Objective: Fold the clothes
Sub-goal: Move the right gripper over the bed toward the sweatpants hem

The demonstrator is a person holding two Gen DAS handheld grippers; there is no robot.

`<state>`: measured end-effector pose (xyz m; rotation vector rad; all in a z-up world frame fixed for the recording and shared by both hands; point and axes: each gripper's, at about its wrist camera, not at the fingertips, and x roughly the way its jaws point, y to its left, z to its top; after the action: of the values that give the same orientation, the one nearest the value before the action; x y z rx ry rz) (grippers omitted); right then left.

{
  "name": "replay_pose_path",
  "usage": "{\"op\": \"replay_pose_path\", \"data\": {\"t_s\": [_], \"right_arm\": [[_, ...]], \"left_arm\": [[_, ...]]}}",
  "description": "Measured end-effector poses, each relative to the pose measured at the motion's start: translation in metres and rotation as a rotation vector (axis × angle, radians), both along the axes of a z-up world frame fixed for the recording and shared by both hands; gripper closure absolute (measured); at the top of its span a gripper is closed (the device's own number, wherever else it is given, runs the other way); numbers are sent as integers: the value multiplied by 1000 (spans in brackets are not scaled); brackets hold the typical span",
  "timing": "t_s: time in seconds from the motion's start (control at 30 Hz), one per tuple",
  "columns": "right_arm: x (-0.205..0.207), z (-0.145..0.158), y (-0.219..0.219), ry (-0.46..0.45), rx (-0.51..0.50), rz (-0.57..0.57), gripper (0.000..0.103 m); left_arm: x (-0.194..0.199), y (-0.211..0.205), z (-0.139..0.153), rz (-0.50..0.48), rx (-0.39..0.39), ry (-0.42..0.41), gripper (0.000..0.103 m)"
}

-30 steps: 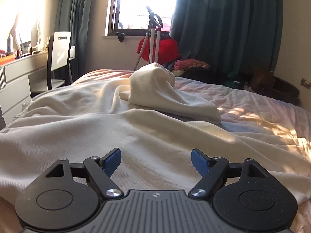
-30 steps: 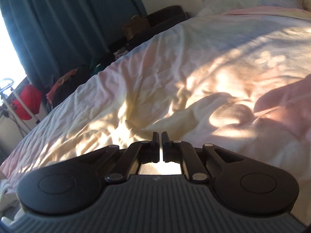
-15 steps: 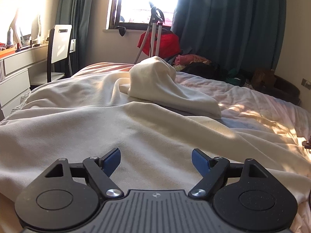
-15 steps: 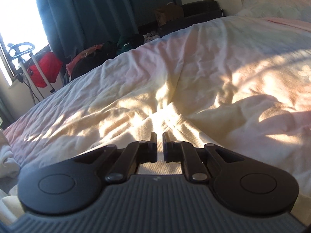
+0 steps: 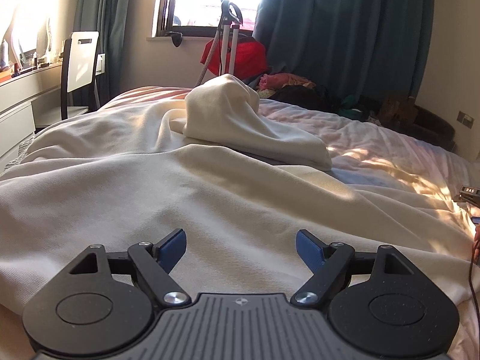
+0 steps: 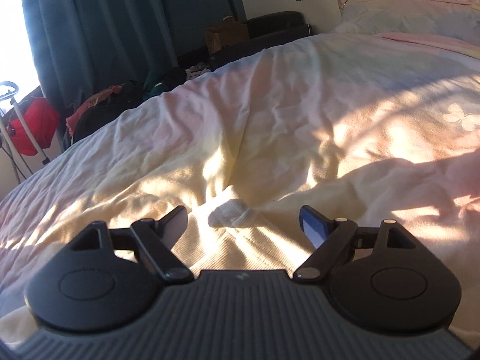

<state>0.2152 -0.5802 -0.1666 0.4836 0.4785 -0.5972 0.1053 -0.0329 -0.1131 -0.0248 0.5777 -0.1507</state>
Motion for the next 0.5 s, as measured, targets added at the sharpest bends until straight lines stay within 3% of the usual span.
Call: {"op": "replay_pose_path", "data": {"t_s": [0.1, 0.2, 0.23, 0.27, 0.33, 0.37, 0.5], "right_arm": [[9, -9, -9, 49, 58, 27, 20], [9, -10, -5, 48, 44, 61, 31], [9, -9, -3, 50, 34, 72, 45], [9, -7, -1, 59, 14, 74, 67], [6, -2, 2, 53, -17, 83, 80], [3, 2, 3, 38, -31, 68, 85], [-8, 14, -2, -32, -38, -53, 88]], "left_arm": [[1, -2, -2, -7, 13, -2, 21], [1, -5, -4, -14, 25, -4, 21], [2, -5, -5, -16, 27, -5, 21], [2, -6, -5, -18, 29, -6, 21], [3, -7, -7, -23, 33, -7, 21], [3, -7, -7, -24, 34, -9, 21], [4, -5, -8, -23, 37, -16, 21]]}}
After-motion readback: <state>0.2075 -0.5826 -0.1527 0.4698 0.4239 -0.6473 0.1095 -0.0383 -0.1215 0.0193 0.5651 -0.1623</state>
